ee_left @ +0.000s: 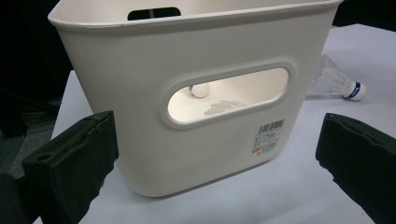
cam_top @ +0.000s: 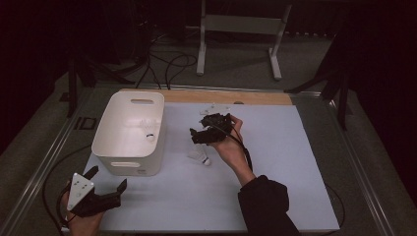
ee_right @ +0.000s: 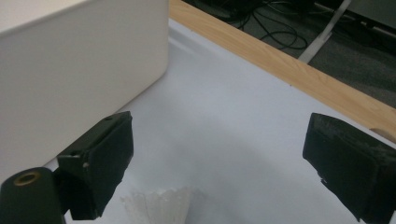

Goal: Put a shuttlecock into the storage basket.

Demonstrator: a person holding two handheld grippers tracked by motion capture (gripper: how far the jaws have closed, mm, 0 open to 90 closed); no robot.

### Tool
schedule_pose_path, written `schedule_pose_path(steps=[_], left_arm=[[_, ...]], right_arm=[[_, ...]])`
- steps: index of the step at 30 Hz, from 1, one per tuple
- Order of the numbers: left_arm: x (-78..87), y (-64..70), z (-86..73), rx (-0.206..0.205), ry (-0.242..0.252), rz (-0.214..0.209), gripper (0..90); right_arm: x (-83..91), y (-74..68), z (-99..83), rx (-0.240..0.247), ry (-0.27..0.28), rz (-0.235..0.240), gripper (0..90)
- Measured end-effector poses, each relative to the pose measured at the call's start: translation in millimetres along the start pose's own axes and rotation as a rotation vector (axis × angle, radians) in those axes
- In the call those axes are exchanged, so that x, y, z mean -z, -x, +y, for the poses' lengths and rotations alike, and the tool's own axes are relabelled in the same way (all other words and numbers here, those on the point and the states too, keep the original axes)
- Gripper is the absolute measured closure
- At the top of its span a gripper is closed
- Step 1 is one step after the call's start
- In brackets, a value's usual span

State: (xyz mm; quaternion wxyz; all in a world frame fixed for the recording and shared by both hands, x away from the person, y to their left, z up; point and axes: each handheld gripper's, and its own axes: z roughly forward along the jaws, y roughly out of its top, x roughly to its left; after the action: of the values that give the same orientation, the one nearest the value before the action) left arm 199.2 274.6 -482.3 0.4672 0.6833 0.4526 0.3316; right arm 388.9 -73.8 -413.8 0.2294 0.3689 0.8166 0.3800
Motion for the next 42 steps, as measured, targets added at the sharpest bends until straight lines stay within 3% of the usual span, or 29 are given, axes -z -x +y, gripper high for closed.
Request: schedule_pose_path(steps=[19, 42], left_arm=[[0.5, 0.0, 0.1, 0.004, 0.007, 0.005, 0.1], [1.2, -0.6, 0.0, 0.005, 0.006, 0.006, 0.1]], right_arm=[[-13.2, -2.8, -17.3, -0.001, -0.051, 0.005, 8.5], [-33.0, -8.9, -23.2, 0.011, -0.110, -0.010, 8.9]])
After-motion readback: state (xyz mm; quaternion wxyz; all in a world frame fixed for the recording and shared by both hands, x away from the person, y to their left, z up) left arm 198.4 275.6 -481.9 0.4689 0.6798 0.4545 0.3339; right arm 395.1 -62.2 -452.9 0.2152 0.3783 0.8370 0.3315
